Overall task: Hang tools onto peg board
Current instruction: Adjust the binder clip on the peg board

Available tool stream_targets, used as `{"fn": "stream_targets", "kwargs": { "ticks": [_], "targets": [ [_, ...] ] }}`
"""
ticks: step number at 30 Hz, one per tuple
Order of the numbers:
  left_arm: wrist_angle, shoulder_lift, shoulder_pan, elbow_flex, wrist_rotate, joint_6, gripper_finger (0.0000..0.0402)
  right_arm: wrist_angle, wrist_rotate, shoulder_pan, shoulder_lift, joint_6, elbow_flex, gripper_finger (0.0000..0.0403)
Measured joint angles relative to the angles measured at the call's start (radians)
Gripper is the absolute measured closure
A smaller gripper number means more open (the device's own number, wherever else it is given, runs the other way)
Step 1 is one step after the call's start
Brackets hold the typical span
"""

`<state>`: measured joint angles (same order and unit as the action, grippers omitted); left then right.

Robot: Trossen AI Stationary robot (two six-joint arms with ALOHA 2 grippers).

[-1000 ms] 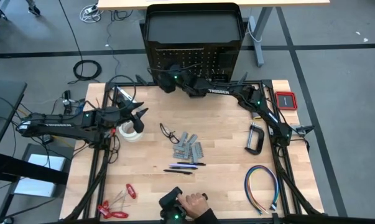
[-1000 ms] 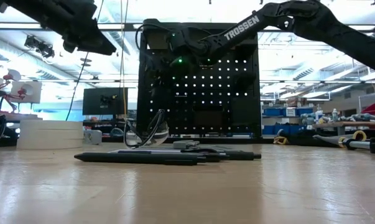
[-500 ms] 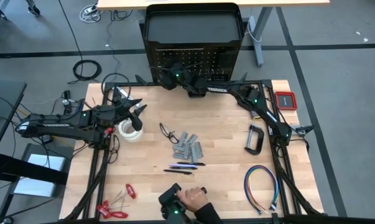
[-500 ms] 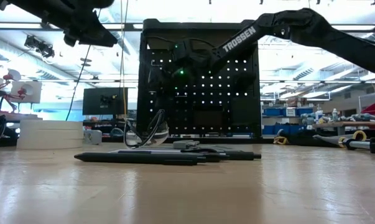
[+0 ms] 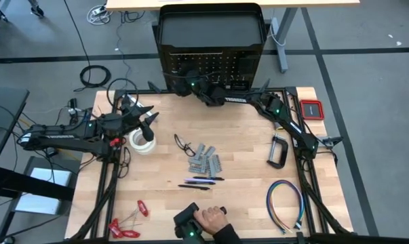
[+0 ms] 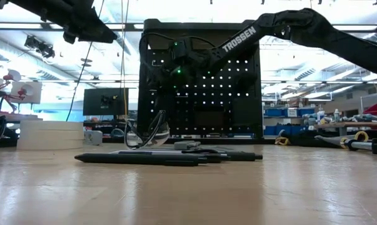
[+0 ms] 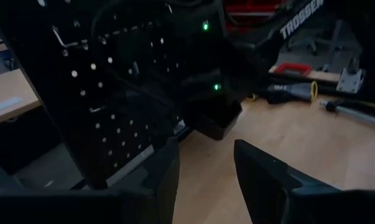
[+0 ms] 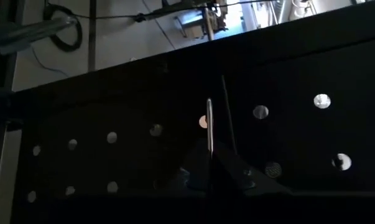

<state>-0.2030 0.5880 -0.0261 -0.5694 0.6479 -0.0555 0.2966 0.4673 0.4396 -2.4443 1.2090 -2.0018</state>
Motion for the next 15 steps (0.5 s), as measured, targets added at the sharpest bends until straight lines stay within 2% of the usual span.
{"fn": "stream_targets", "kwargs": {
  "ticks": [15],
  "targets": [
    [0.003, -0.008, 0.000, 0.000, -0.001, -0.004, 0.0243, -0.052, -0.004, -0.006, 0.034, 0.086, -0.001, 0.0391]
  ]
}}
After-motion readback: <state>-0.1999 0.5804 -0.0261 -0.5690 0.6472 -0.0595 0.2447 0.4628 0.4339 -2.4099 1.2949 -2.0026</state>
